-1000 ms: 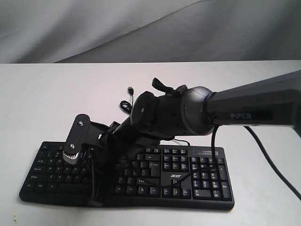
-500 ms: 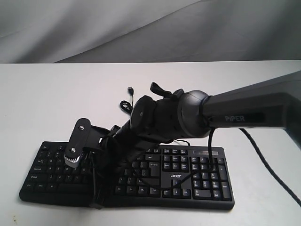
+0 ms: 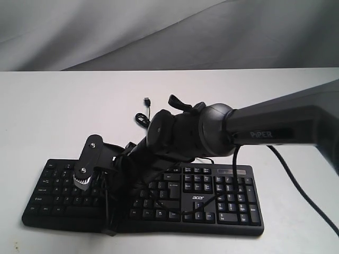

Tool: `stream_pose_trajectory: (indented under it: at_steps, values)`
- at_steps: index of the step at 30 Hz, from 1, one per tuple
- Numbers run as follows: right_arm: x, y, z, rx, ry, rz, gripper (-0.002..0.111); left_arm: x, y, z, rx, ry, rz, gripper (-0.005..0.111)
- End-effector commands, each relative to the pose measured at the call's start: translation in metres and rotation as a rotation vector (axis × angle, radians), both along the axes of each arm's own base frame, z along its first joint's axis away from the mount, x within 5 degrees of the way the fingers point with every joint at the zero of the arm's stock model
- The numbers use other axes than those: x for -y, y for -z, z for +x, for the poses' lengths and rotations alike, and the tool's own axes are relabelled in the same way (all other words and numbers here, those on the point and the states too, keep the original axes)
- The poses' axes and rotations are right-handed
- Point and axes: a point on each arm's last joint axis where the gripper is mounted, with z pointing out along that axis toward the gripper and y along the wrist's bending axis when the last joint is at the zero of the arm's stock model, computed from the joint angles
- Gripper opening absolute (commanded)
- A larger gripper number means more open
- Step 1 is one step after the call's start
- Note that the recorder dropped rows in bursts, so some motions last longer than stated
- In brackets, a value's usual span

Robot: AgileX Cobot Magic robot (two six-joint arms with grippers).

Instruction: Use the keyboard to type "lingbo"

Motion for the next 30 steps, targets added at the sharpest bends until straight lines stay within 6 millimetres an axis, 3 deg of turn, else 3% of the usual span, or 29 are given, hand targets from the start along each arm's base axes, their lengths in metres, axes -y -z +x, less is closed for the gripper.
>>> stream_pose_trajectory:
  at_steps: [1,7,10,14,30]
  values:
    - [0.0,0.007,0.0,0.0,-0.006,-0.015,0.0,0.0,0.001,0.0,0.006,0.0,-0.005,0.001]
    - [0.0,-0.019,0.002,0.06,0.003,0.033,0.0,0.0,0.001,0.0,0.006,0.0,-0.005,0.001]
    - [-0.01,-0.029,0.01,0.07,-0.001,0.063,0.0,0.0,0.001,0.0,0.006,0.0,-0.005,0.001]
    - [-0.022,-0.022,0.018,0.061,0.001,0.074,0.0,0.0,0.001,0.0,0.006,0.0,-0.005,0.001]
    - [-0.023,-0.013,0.019,0.028,0.037,0.073,0.0,0.0,0.001,0.0,0.006,0.0,-0.005,0.001]
